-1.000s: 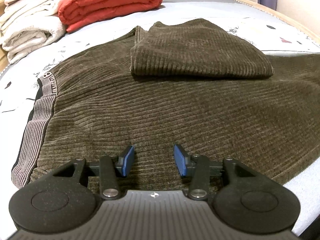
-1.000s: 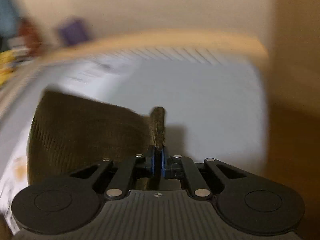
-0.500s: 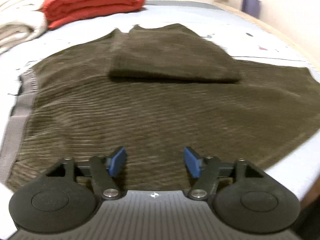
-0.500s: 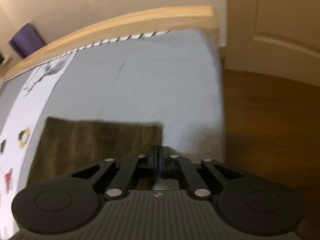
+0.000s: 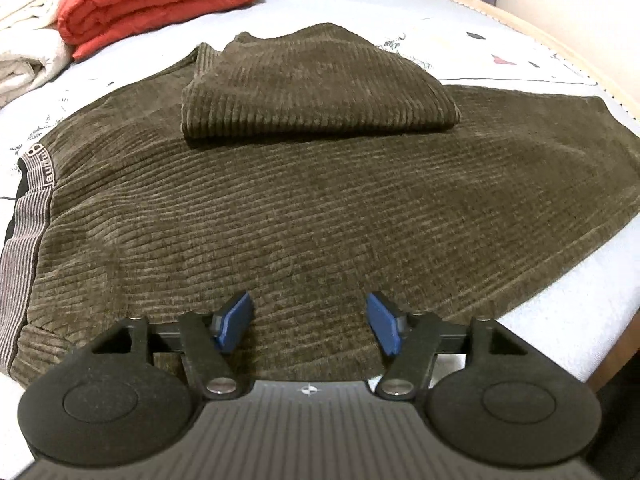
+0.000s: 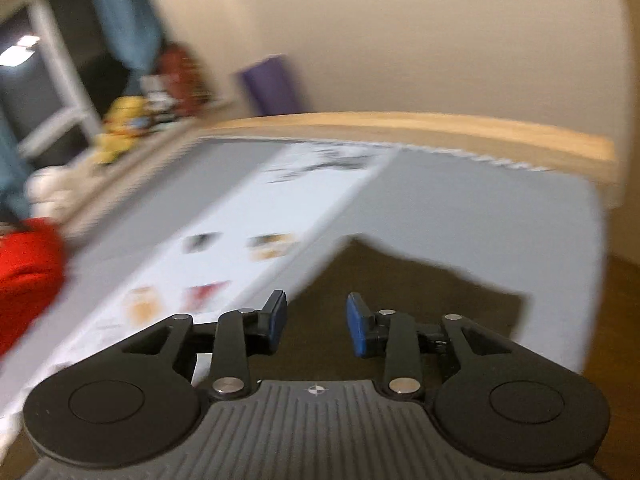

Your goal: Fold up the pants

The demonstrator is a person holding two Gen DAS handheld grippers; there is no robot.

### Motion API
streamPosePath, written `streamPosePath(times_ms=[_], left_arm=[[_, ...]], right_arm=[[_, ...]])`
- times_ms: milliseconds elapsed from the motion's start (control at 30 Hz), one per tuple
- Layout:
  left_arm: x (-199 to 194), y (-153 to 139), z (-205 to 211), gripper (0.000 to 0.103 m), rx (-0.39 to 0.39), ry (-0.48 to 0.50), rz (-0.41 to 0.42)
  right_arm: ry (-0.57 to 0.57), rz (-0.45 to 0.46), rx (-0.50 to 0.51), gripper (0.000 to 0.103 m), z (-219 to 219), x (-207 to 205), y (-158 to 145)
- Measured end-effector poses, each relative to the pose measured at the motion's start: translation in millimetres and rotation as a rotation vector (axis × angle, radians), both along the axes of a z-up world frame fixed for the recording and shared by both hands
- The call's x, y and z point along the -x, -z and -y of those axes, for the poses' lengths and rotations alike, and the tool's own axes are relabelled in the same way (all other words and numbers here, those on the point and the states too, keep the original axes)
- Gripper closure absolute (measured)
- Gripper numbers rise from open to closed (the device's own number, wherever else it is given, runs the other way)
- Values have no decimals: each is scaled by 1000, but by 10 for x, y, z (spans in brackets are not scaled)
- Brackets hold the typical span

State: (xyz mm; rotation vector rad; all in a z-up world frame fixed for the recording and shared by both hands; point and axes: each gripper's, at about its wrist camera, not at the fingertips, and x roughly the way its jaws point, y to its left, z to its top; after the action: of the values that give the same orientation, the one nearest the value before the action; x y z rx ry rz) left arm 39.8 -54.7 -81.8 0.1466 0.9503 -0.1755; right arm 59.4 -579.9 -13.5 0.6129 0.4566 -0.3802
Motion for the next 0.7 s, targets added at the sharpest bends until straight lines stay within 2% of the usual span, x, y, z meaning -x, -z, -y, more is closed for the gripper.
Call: streamPosePath(times_ms=[167,333,433,567,700], left_arm=[[73,-40,30,41,-21,25,-27],[136,-110,-1,48,-4,33,-23],[173,-252,-54,49,9,35,20],[123,-609,-348,49,55,11,98],[-39,-985,-775,48,8,26,189]], right_arm=[[-216,151,-103,67,-422,226,-318],[-324,233,-180,66,-885,469,-524],[-346,255,-192,66,-1101,517,-624],[-369,252,-159,65,-1357,511,-681],[-416,223,-139,65,-1527,431,-619]])
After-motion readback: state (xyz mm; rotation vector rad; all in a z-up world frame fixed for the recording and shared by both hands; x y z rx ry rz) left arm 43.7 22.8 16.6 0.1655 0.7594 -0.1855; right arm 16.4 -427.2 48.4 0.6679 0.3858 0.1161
